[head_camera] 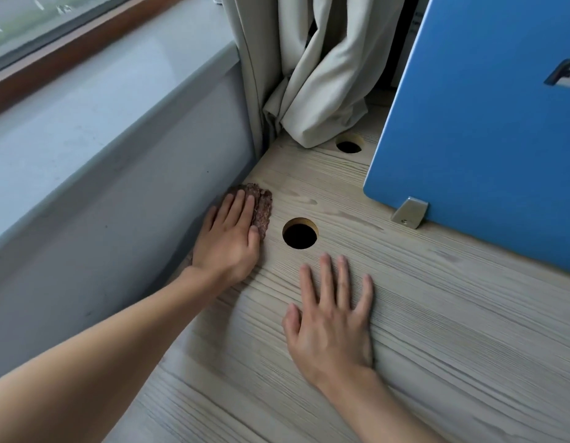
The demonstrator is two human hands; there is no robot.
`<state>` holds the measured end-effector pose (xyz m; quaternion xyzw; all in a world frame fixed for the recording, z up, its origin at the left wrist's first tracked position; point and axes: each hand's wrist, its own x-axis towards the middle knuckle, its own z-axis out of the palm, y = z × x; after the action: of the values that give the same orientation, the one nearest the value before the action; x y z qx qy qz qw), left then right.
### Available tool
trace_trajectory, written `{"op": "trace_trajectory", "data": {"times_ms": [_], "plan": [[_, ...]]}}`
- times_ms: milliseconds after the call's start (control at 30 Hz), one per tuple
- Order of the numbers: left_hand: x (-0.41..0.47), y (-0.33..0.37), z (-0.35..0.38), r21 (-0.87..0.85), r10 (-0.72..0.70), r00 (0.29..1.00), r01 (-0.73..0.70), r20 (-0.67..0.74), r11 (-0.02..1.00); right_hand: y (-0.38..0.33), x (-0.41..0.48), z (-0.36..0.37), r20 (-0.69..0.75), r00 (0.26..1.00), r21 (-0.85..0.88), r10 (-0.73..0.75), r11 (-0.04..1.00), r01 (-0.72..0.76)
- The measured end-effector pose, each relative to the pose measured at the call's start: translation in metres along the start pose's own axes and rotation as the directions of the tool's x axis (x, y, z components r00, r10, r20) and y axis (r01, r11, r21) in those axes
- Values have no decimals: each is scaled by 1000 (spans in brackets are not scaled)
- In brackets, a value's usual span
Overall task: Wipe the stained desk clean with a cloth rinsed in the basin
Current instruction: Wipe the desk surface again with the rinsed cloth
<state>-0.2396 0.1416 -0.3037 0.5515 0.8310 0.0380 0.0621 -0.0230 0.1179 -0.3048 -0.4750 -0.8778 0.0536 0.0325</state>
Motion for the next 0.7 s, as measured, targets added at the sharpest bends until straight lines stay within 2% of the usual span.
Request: {"op": "trace_trajectory", "data": {"times_ms": [233,367,500,600,700], "plan": [[64,23,-1,7,-4,1000,4,10,1000,-1,0,0,0,1000,15,5,1000,-5],[71,28,1,23,31,999,-32,42,999,-1,0,0,11,1000,9,6,1000,-6],[70,51,-1,29,262,959,-267,104,963,-2,0,-1,6,1000,6,13,1000,-13],[64,79,3,-39,450,884,-449,129,893,-3,1,0,-5,1000,-5,16,1000,-16],[49,84,7,-59,578,807,-575,124,816,-2,1,0,0,1000,-9,16,1000,-16]]}}
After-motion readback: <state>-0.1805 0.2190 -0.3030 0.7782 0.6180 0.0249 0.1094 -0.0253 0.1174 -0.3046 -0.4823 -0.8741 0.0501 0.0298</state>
